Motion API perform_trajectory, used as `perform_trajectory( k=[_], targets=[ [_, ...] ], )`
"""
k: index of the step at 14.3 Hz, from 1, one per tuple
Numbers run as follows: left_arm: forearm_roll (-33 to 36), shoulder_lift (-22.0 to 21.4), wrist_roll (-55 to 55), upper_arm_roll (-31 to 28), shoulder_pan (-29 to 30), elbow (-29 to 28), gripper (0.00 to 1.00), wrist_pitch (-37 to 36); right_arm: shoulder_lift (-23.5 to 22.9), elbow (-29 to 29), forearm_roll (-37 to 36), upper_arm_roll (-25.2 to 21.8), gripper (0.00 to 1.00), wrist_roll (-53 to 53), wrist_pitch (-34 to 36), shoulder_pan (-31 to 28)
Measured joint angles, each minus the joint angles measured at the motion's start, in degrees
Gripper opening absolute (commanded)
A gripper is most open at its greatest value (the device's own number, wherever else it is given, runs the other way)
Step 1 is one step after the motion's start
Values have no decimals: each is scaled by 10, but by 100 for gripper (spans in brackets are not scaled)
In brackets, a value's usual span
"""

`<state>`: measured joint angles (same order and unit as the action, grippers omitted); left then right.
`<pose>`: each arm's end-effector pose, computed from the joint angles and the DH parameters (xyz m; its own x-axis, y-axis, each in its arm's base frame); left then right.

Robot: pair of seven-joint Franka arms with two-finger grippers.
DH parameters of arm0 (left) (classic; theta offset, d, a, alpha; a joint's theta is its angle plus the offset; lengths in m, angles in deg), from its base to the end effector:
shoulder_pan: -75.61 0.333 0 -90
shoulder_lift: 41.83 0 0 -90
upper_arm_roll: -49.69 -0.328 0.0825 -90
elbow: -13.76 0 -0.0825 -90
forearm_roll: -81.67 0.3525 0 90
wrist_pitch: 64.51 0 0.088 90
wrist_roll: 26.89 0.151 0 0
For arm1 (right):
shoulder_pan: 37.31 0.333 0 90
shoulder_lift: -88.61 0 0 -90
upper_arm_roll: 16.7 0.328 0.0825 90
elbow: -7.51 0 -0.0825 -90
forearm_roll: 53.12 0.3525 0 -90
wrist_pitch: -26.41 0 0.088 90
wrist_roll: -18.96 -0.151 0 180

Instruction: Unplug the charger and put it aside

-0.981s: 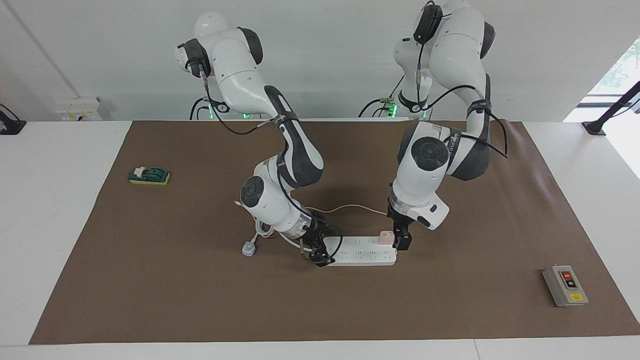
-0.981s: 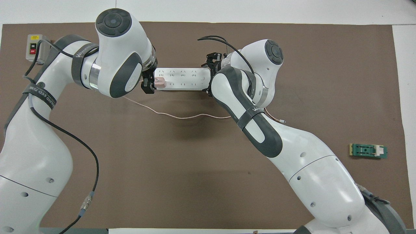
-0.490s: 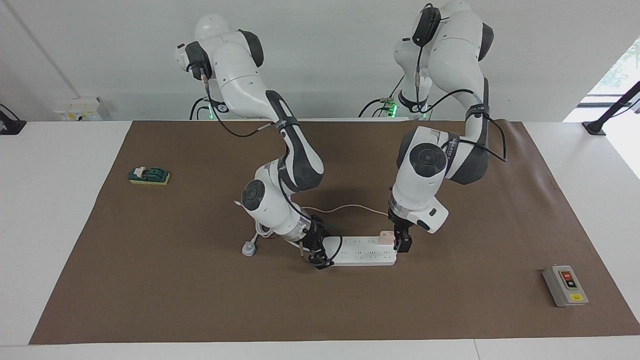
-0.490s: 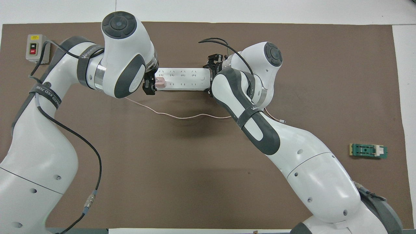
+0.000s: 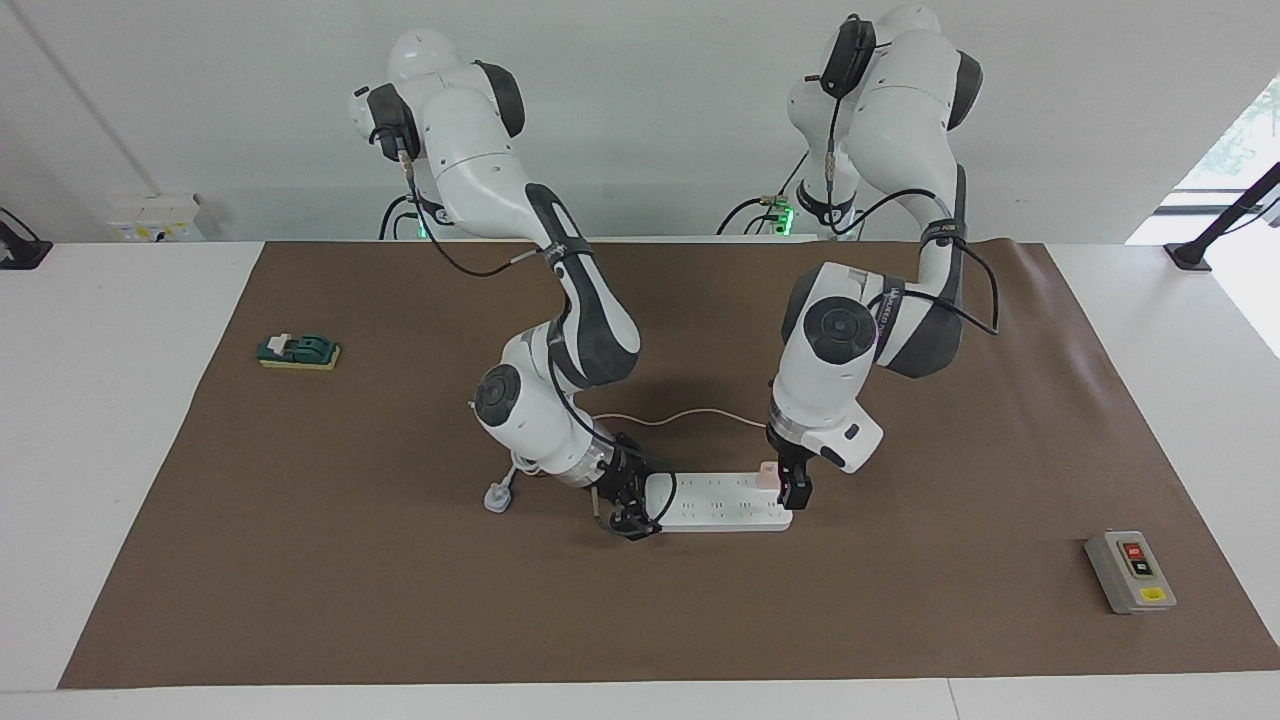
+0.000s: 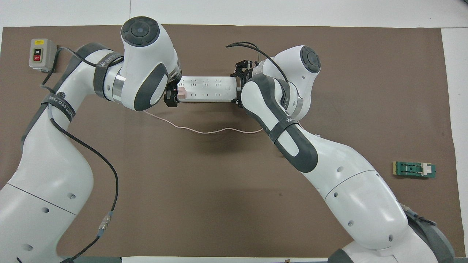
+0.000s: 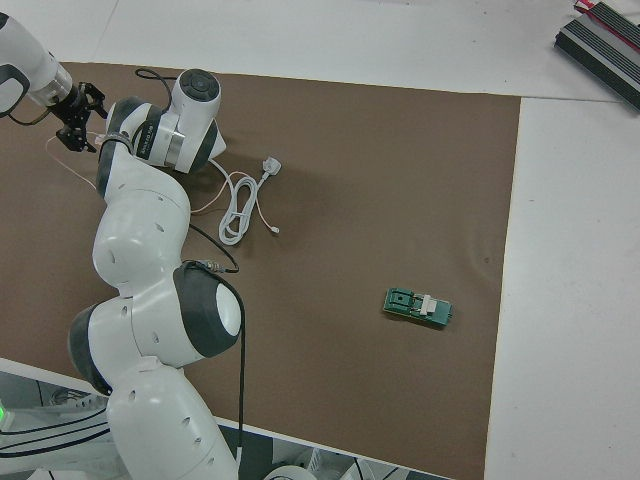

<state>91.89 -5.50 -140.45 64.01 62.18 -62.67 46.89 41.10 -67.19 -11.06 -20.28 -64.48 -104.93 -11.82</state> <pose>0.6455 -0.2784 0.3442 0.0920 0.9956 0.0189 0.9957 -0.0921 0.0033 0.6846 0.3278 0.2517 0.0870 -0.8468 -0.5248 -0.9944 -0.0424 -0.0965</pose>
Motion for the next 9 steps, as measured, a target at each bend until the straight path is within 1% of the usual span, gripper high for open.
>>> perform_trajectory(
  k=[5,9],
  targets=[
    [0,7,0,0,-1,0,100,23,0,0,0,0,0,1,0,0],
    [8,12,0,-1,-3,0,100,27,0,0,0,1,0,4,0,-1]
  ],
)
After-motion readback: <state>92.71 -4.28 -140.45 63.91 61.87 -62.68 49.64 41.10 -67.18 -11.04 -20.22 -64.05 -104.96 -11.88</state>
